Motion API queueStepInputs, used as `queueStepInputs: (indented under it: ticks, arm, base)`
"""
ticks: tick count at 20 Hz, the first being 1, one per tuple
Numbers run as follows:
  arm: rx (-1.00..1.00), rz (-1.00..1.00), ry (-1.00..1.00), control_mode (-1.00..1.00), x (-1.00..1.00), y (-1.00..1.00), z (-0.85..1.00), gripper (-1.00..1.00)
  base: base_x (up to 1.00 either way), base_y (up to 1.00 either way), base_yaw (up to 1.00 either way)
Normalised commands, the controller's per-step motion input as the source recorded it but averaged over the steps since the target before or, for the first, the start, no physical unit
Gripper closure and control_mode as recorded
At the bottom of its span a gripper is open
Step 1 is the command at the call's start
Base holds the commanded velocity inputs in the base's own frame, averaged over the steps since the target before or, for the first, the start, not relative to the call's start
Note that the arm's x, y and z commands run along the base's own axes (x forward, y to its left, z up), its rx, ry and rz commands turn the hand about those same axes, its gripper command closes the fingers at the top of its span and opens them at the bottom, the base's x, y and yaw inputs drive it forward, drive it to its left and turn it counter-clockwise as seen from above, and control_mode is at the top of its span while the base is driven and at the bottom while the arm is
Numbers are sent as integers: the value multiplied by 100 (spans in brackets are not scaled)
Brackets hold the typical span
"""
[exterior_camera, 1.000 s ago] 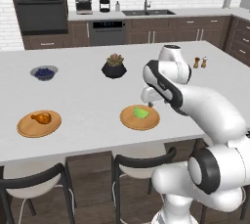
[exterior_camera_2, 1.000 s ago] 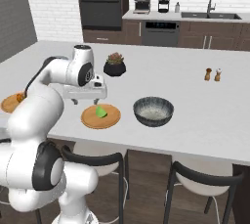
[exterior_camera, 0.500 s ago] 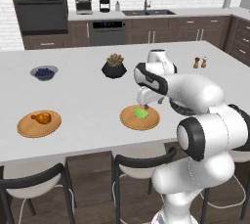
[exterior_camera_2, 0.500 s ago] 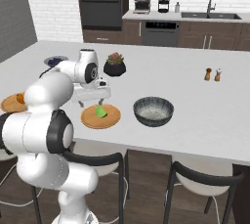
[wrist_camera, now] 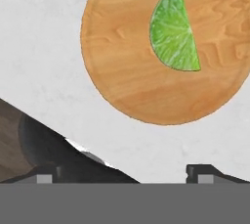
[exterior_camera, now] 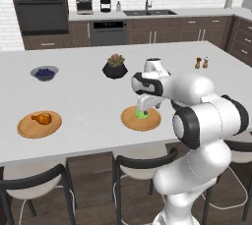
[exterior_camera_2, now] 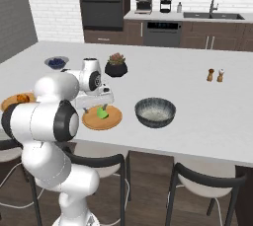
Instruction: Pick the chicken drumstick and lemon wedge from their plates and place them in the bowl. Then put the bowl in the fridge.
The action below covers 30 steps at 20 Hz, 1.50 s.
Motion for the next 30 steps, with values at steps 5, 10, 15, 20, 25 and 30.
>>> queueStepInputs:
  ticks: [5,10,15,20,25,30]
  arm:
    - [0,2,-7,-100,55,0,-24,-100]
    - [0,0,0,-100,34,0,-27,-100]
    - [0,0,0,-100,43,0,-28,-100]
    - [0,0,0,-100,46,0,-20,-100]
    - [0,0,0,-100,42,0,-30,-100]
    - [0,0,2,-100,13,0,-37,-100]
  base:
    - [0,0,0]
    - [0,0,0]
    - [0,0,0]
    - [0,0,0]
    - [0,0,0]
    - [0,0,0]
